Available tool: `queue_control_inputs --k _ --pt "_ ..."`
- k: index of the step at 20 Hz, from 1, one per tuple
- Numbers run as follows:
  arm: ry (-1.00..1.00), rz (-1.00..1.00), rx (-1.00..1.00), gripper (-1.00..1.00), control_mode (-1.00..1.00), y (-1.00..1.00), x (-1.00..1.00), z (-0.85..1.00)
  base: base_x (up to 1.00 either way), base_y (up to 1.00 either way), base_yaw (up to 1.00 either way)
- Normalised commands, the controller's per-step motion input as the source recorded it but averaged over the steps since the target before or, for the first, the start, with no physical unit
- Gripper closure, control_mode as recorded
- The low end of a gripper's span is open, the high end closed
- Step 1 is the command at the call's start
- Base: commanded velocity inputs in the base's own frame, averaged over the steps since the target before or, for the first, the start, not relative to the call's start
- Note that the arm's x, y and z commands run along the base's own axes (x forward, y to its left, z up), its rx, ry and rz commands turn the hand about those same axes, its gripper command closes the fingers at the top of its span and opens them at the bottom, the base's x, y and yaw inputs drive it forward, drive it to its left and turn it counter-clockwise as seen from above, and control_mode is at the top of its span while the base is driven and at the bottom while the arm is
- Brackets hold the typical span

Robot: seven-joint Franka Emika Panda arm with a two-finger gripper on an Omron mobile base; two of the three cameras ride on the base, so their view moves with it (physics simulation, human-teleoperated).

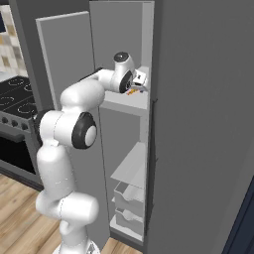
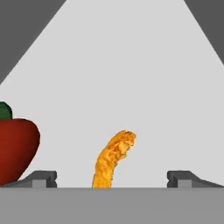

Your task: Take the kiwi, bell pepper, and shrimp from the freezer and place them in the bowl on the counter.

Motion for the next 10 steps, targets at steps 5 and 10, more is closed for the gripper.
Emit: queue_control_inputs --k 5,10 --pt "0.0 0.0 -0.01 -1.0 -1.0 -0.01 0.37 -0.13 0.0 0.0 0.0" --pt "0.1 0.0 -0.01 -1.0 -1.0 0.0 0.11 -0.4 0.0 0.0 0.0"
